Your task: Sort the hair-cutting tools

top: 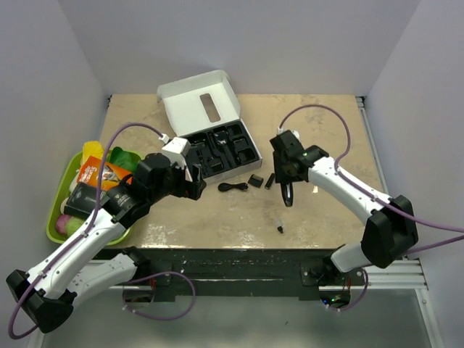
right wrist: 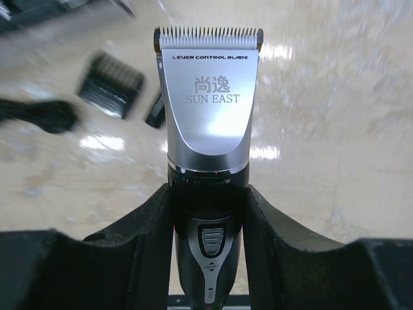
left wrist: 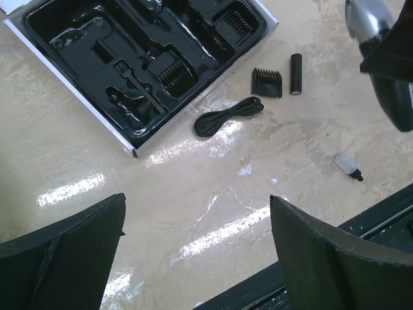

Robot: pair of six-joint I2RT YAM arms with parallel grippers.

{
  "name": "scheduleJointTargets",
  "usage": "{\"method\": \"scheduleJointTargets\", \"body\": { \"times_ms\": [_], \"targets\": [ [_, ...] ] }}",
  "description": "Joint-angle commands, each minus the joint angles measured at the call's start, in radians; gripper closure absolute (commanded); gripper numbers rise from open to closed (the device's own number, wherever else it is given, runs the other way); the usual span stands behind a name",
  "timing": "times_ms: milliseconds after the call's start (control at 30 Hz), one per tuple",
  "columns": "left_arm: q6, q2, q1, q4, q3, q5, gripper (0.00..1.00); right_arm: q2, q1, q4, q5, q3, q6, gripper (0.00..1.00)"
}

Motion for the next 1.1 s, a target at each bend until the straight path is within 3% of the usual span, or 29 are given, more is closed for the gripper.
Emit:
{"method": "scheduleJointTargets", "body": {
  "times_ms": [0,233,367,700,1067],
  "targets": [
    [0.016,0.0,-0.002,-0.008,0.071,0.022,0.03,0.035,-0.002,-0.049,-0.027,0.222,-0.091,1.0],
    [0.013,0.011,-0.002,-0.027,0.074,0.016,0.04,0.262,0.0,0.027,-0.287,0.497,-0.169,1.0],
    [0.006,0.009,-0.002,-0.025,0.071,0.023,0.04,0.38,0.02,0.081,-0.354,0.606,-0.183,1.0],
    [0.009,0.008,-0.002,-0.031,0.059,0.022,0.04,0.6,0.096,0.141,-0.328,0.832,-0.255,1.0],
    [0.012,0.022,-0.002,-0.03,0.053,0.026,0.04,0.699,0.096,0.187,-0.201,0.893,-0.218,1.0]
  ]
}}
